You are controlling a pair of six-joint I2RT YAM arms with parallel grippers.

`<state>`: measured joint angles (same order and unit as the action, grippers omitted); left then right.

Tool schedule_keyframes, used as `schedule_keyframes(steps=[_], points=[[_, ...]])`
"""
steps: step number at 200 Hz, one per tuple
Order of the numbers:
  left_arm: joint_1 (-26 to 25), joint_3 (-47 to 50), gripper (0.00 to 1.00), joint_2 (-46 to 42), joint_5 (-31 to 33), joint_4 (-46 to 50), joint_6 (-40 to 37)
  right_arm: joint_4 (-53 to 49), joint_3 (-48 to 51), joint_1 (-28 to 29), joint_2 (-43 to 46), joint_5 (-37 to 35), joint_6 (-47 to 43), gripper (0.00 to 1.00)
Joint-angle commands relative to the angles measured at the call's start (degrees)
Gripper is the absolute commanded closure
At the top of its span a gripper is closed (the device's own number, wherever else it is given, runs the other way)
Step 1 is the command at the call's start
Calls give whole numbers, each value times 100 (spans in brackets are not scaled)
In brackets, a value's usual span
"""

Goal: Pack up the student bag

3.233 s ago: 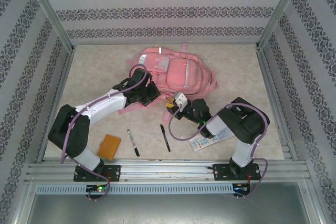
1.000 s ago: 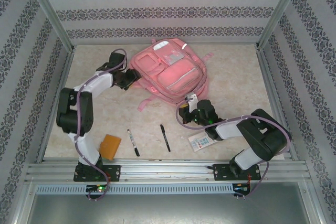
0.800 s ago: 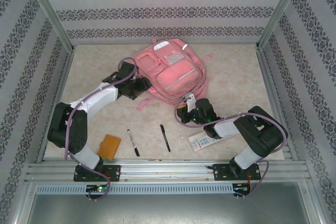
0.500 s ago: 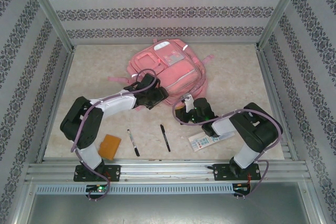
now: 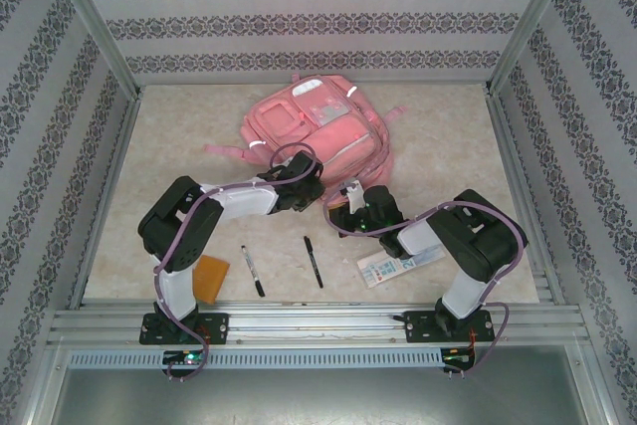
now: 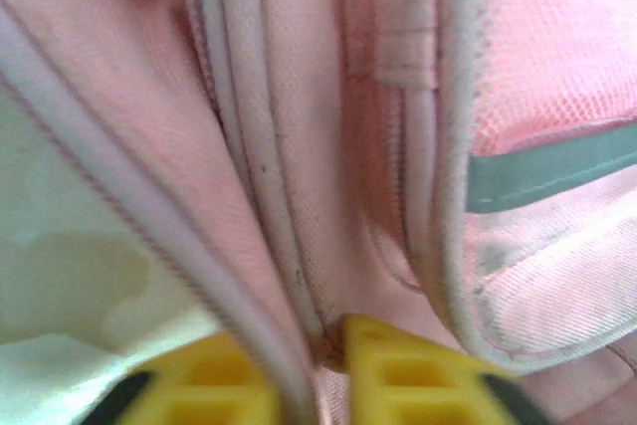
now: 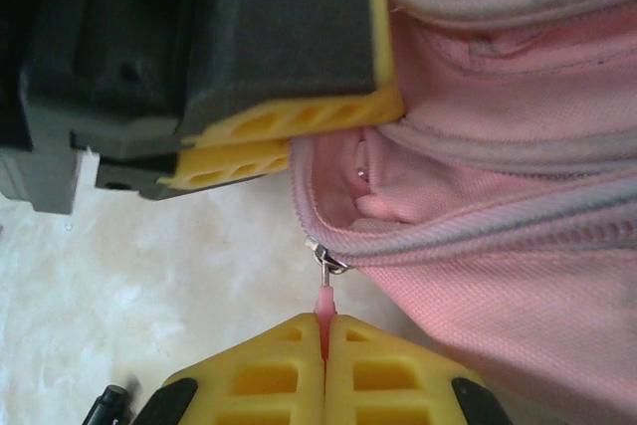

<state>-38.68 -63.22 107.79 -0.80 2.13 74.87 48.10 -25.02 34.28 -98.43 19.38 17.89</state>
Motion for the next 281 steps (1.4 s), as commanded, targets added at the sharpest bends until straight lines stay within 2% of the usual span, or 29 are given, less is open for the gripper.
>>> schedule_keyframes(steps=[1, 23, 55, 85, 118, 154, 160, 183, 200, 256, 261, 270, 281], points=[[-149, -72, 100, 119, -55, -256, 146, -55, 97, 127, -71, 209, -38, 96], [-167, 7, 100, -18, -176, -324, 229, -64, 154, 156, -48, 32, -104, 87], [-192, 40, 100, -147, -411, -410, 383, -39, 101, 174, -114, -39, -162, 80], [-237, 15, 100, -187, -503, -436, 397, -4, 41, 203, -154, -123, -204, 77], [-273, 104, 100, -246, -522, -494, 508, 106, 99, 217, -167, -432, -157, 68], [-314, 88, 100, -353, -522, -413, 511, 570, 302, 205, -278, -773, -148, 66], [-316, 84, 100, -392, -510, -382, 488, 666, 326, 203, -313, -801, -129, 67], [-316, 69, 100, -490, -409, -191, 380, 1040, 431, 138, -387, -842, -47, 85], [-316, 174, 100, -556, -328, -231, 403, 1079, 445, 127, -312, -606, -214, 100], [-317, 293, 100, -528, -333, -443, 424, 1069, 785, 103, 32, -80, -633, 100], [-316, 287, 100, -522, -347, -450, 415, 1106, 803, 103, 41, 11, -672, 95], [-316, 280, 100, -513, -374, -457, 410, 1212, 869, 117, 67, 75, -716, 75], [-316, 283, 100, -508, -397, -468, 403, 1338, 944, 126, 79, 9, -750, 67]])
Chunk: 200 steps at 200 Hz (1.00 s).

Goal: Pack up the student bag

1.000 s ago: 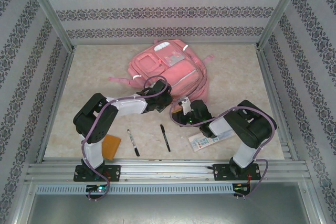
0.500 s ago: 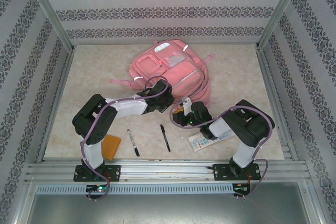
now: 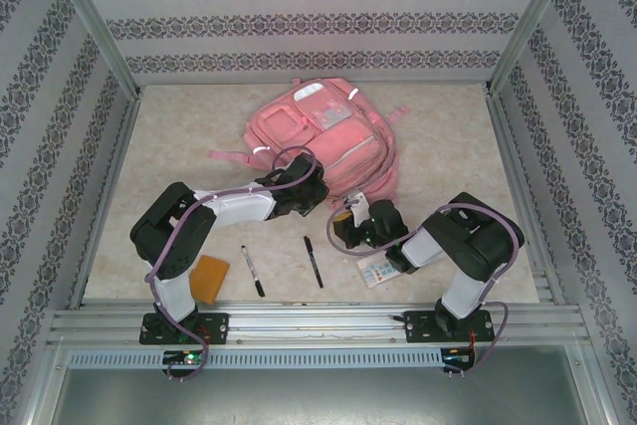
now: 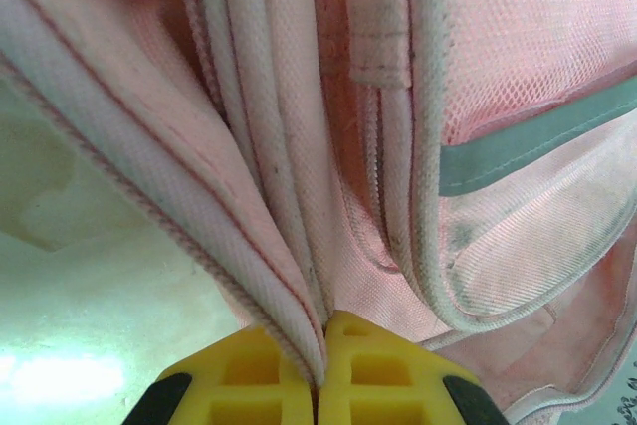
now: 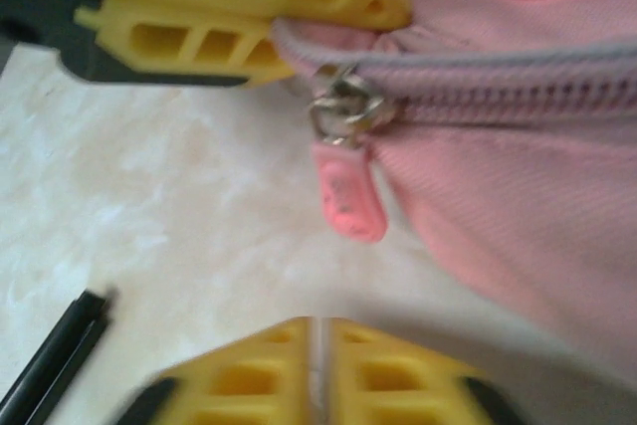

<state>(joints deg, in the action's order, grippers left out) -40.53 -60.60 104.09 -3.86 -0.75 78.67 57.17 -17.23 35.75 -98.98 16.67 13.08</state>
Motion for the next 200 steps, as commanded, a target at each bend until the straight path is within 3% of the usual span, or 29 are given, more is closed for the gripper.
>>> schedule_keyframes(steps=[1, 14, 51, 87, 149, 184, 194, 200], points=[[-130, 21, 100, -141, -90, -184, 24, 433, 167, -18, 138, 265, -279, 67], [-130, 31, 100, -144, -109, -196, 51, 427, 201, -26, 166, 28, -327, 60], [-130, 118, 100, -128, -185, -355, 240, 611, 100, 45, 195, -398, -181, 54], [-133, 127, 100, -100, -250, -397, 302, 391, -144, 316, 319, -1573, 243, 52], [-130, 143, 100, -65, -332, -472, 377, -328, -419, 1368, 505, -4174, 836, 55], [-130, 209, 100, -68, -361, -560, 419, -1295, -659, 1438, 794, -4765, 1165, 57], [-130, 241, 100, -66, -358, -595, 451, -1566, -747, 1426, 844, -4811, 1186, 61], [-130, 262, 100, -65, -363, -630, 468, -1669, -789, 1413, 854, -4802, 1183, 69]])
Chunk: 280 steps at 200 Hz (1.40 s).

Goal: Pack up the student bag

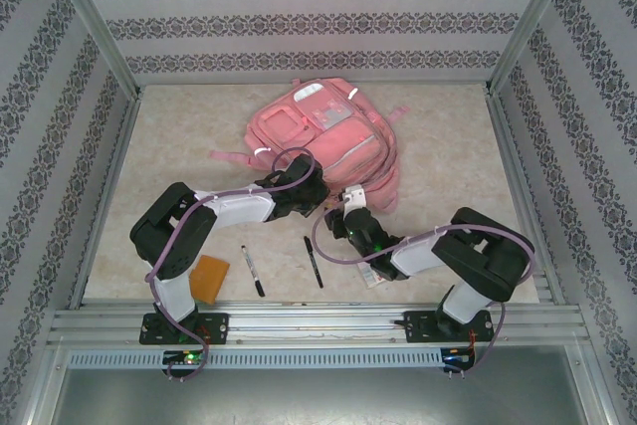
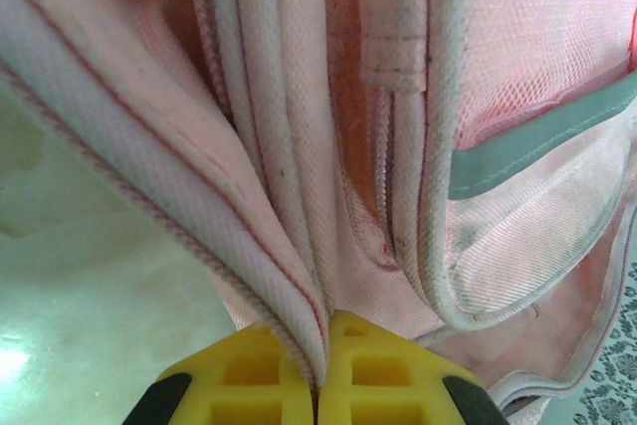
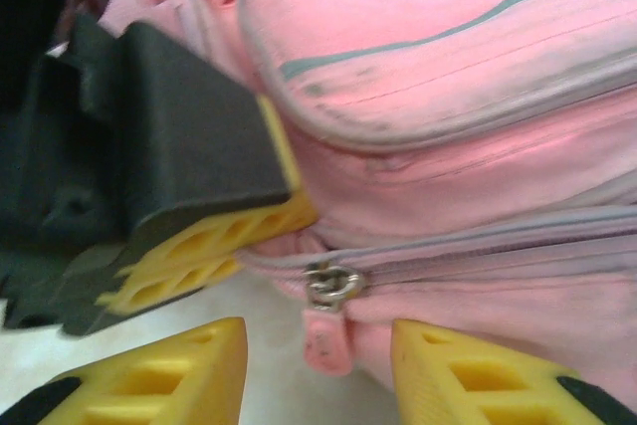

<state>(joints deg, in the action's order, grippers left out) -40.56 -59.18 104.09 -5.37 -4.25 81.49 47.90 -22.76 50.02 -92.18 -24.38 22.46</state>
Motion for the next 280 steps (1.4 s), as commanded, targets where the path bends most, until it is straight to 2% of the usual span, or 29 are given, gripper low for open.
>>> schedule_keyframes(steps=[1, 21, 41, 62, 100, 121, 132, 139, 154, 168, 190, 214, 249, 280], points=[[-128, 118, 100, -69, -211, -288, 189, -749, -236, -16, 170, -689, 244, 70], [-128, 157, 100, -76, -194, -357, 222, -858, -240, -116, 152, -490, 232, 100], [-115, 186, 100, -120, -156, -309, 140, -1099, -195, -288, 334, 98, 240, 100], [-38, 243, 100, -245, -47, -120, -46, -1606, -163, -665, 705, 1285, 221, 100], [228, 383, 100, -471, -25, 177, -426, -2280, -169, -1691, 1077, 3525, -35, 100], [294, 425, 100, -540, -64, 194, -451, -2408, -235, -1866, 1066, 4380, -497, 100], [294, 431, 100, -531, -156, 123, -380, -2486, -313, -1831, 1079, 4590, -536, 80], [293, 431, 100, -507, -249, 71, -321, -2627, -410, -1785, 1084, 4581, -440, 74], [285, 442, 100, -444, -448, -69, -124, -2761, -551, -1591, 1104, 4433, -224, 68], [276, 518, 100, -395, -558, -265, 127, -2884, -608, -1326, 1199, 3819, 269, 59], [276, 575, 100, -334, -697, -479, 347, -3548, -825, -928, 1404, 2866, 1025, 57], [275, 517, 100, -295, -771, -456, 349, -4088, -1082, -494, 1491, 2016, 1283, 55], [267, 468, 100, -260, -864, -529, 432, -4923, -1637, -456, 1025, 1650, 1438, 53], [259, 452, 100, -252, -1005, -638, 495, -4935, -1853, -537, 704, 1432, 1514, 54]])
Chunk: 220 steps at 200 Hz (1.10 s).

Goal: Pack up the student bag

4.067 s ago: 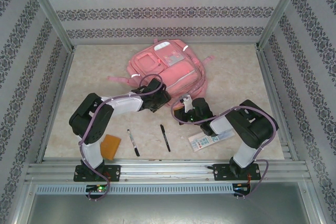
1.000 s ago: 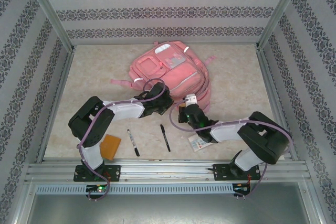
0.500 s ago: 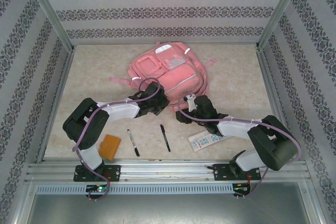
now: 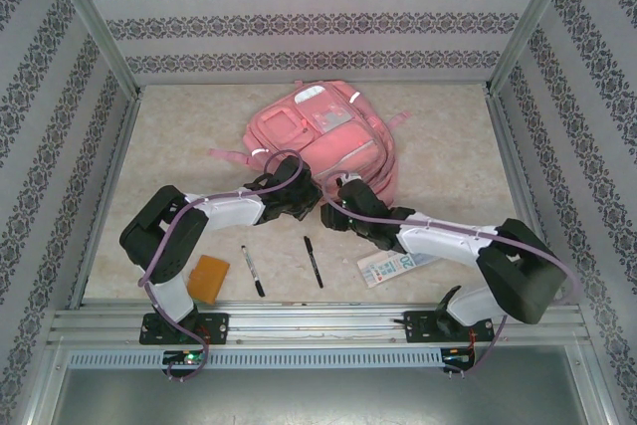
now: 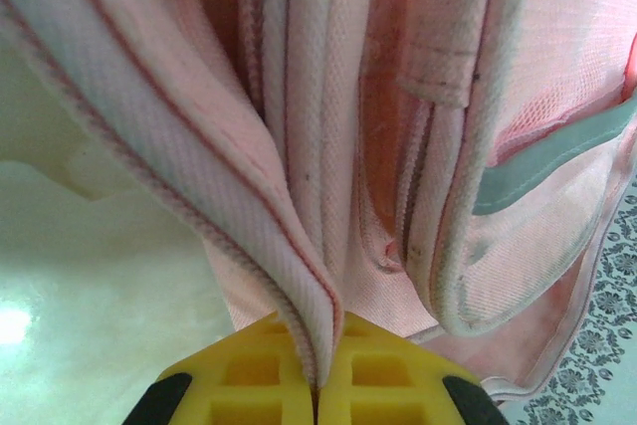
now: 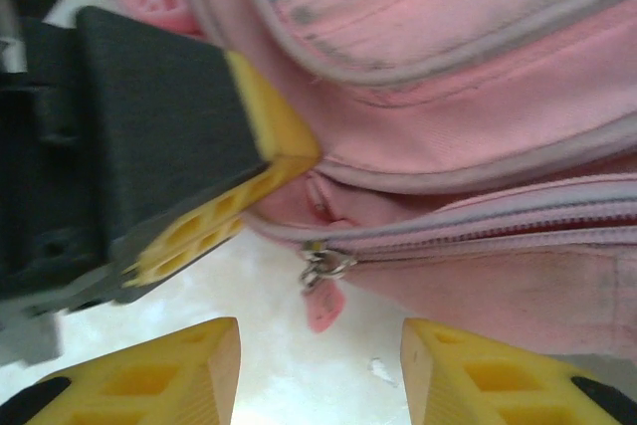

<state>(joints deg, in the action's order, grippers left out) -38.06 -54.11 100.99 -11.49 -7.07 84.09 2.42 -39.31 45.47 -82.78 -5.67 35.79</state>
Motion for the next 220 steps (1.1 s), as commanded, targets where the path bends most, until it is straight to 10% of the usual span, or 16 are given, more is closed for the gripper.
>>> schedule_keyframes(steps=[1, 95, 220], points=[[5, -51, 100, 60, -396, -356, 237, -384, -204, -87, -255, -432, 173, 54], [-43, 32, 100, 63, -423, -566, 388, -731, -866, 34, -852, -626, 480, 57], [46, 67, 100, -116, -190, -108, -161, -1259, -595, -339, -190, -245, 81, 100]])
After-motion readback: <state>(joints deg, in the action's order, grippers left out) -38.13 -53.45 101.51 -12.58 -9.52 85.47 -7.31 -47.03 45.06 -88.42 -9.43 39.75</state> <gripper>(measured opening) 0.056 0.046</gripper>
